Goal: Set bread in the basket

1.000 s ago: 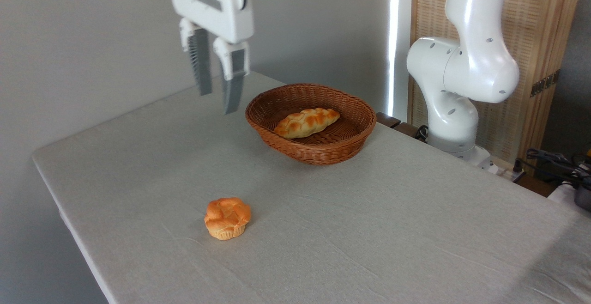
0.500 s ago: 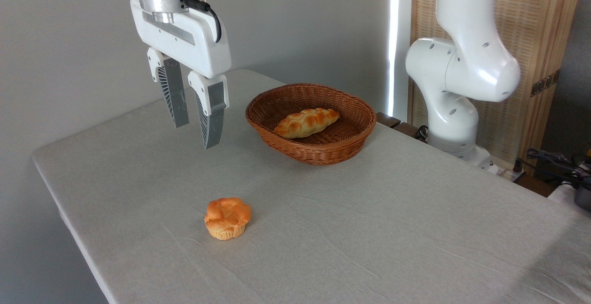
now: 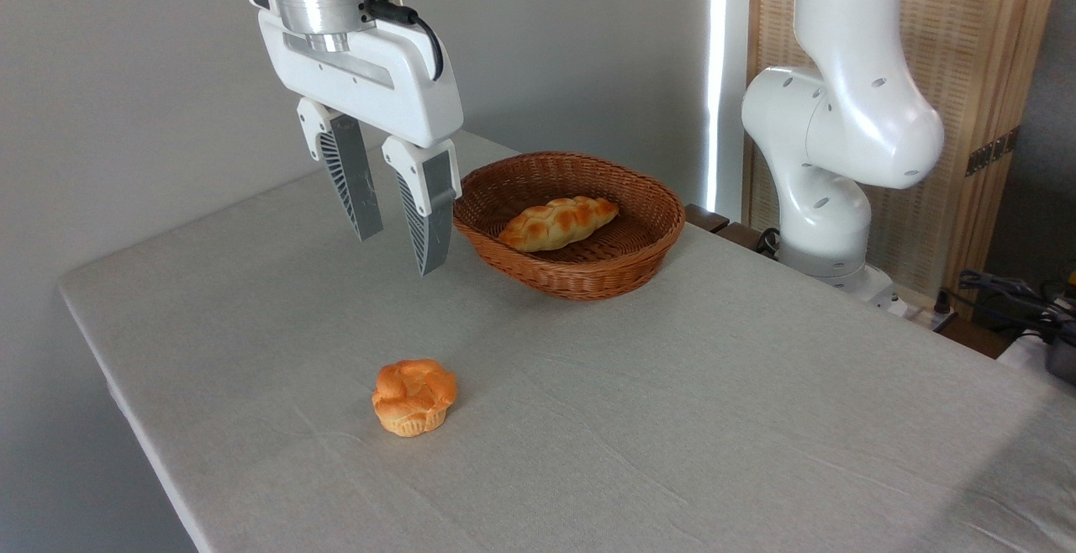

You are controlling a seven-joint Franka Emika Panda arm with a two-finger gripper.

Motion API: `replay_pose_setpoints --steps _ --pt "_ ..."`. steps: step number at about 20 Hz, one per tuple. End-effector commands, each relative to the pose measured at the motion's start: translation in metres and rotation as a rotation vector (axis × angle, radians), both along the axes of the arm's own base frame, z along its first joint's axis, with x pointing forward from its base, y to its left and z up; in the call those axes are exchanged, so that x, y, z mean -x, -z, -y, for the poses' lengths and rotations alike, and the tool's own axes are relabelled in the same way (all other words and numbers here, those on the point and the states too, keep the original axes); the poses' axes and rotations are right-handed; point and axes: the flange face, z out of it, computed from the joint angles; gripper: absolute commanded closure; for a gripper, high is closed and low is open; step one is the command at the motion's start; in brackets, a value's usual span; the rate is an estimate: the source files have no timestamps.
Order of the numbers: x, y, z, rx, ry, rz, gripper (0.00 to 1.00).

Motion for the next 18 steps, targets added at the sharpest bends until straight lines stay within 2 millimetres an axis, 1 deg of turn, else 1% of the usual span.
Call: replay_pose_setpoints --steps 1,4,7,12,15,18 --pt "0.0031 -0.0068 0.0061 -0.013 0.022 0.002 0.00" --pt "0.0003 -0.0092 0.0054 -0.011 0.021 0.028 0.00" --pt "0.0003 -0.0098 0.0054 -0.012 0.083 0.036 0.00" --pt "0.0007 -0.0095 0.0062 -0.011 0.059 0.032 0.00" --pt "0.0010 -0.0101 0.0024 -0.015 0.050 0.030 0.00" --pt "0.0004 -0.0095 0.0048 -0.067 0.063 0.037 0.00"
